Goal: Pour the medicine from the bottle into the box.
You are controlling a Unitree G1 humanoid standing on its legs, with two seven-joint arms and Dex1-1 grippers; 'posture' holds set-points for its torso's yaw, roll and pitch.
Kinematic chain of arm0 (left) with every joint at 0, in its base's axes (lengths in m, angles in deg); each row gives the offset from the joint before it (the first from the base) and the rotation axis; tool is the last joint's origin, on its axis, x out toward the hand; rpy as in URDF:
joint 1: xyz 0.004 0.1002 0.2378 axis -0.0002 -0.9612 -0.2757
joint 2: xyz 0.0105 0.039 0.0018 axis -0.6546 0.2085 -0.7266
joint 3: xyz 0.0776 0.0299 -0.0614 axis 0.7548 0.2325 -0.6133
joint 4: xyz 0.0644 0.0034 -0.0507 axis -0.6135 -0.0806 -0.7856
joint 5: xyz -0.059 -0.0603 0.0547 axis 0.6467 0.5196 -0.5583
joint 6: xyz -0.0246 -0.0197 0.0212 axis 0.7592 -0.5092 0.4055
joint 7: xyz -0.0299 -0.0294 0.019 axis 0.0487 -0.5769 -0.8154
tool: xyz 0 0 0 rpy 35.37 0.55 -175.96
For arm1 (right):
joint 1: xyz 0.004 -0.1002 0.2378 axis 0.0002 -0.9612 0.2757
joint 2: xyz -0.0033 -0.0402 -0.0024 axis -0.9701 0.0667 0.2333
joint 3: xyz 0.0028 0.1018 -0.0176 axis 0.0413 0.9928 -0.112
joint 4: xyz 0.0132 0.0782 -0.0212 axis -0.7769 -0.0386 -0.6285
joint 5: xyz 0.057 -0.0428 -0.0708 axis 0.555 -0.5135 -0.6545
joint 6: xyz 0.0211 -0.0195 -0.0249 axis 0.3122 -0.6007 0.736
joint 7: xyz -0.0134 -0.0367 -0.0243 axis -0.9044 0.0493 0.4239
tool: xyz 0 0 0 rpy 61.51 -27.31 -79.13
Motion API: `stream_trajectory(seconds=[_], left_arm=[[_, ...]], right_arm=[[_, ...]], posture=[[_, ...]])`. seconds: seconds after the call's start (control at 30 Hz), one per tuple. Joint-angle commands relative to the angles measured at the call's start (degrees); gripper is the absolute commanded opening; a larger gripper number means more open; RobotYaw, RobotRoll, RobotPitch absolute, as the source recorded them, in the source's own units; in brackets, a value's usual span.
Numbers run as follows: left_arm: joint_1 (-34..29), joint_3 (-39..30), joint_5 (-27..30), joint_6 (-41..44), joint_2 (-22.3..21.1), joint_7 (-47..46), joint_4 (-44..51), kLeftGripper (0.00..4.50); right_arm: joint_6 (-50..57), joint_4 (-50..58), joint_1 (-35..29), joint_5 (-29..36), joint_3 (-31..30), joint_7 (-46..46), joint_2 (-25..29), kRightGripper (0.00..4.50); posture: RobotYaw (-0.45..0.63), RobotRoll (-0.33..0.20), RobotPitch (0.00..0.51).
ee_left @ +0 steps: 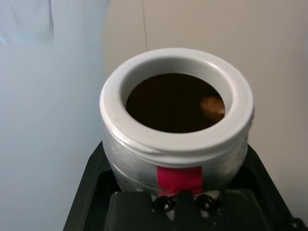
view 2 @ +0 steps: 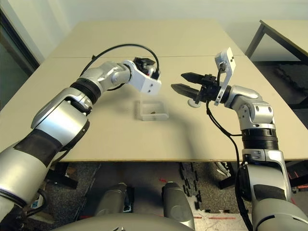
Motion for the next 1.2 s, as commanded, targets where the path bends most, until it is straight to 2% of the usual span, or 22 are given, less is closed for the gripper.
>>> stream_trajectory(seconds=[0.03, 0.23, 0.47, 0.7, 0.9, 1.2], left_arm=[[-2.54, -6.67, 8.08, 4.06, -1.34, 6.22, 2.41, 2.58], [-7.31, -17.33, 19.12, 12.35, -2.65, 8.84, 6.88, 2.58], [-12.52, -25.32, 26.80, 19.00, -4.05, 5.57, 10.57, 2.58], [-17.86, -29.47, 30.76, 20.37, -4.32, 0.34, 14.66, 2.58], [-22.89, -31.11, 31.29, 20.76, -4.40, -6.63, 15.48, 2.58], [-26.83, -32.64, 33.05, 21.99, -3.96, -9.20, 15.59, 2.58]], right_arm=[[-1.45, -2.73, 1.58, -0.78, 0.47, 0.12, 0.80, 4.50], [-3.44, -6.29, 2.75, -1.96, 0.60, 0.18, 1.64, 4.50], [-5.25, -9.39, 3.41, -3.00, 0.60, 0.30, 2.25, 4.50], [-6.29, -10.67, 3.08, -3.56, 1.07, -0.47, 2.59, 4.50], [-7.48, -11.91, 2.64, -3.85, 1.24, -1.20, 2.26, 4.50], [-8.54, -12.64, 2.37, -4.39, 1.06, -1.96, 2.03, 4.50]], posture=[[-0.03, 0.000, 0.000], [-0.02, 0.000, 0.000], [-0.02, 0.000, 0.000], [-0.03, 0.000, 0.000], [-0.03, 0.000, 0.000], [-0.03, 0.000, 0.000]])
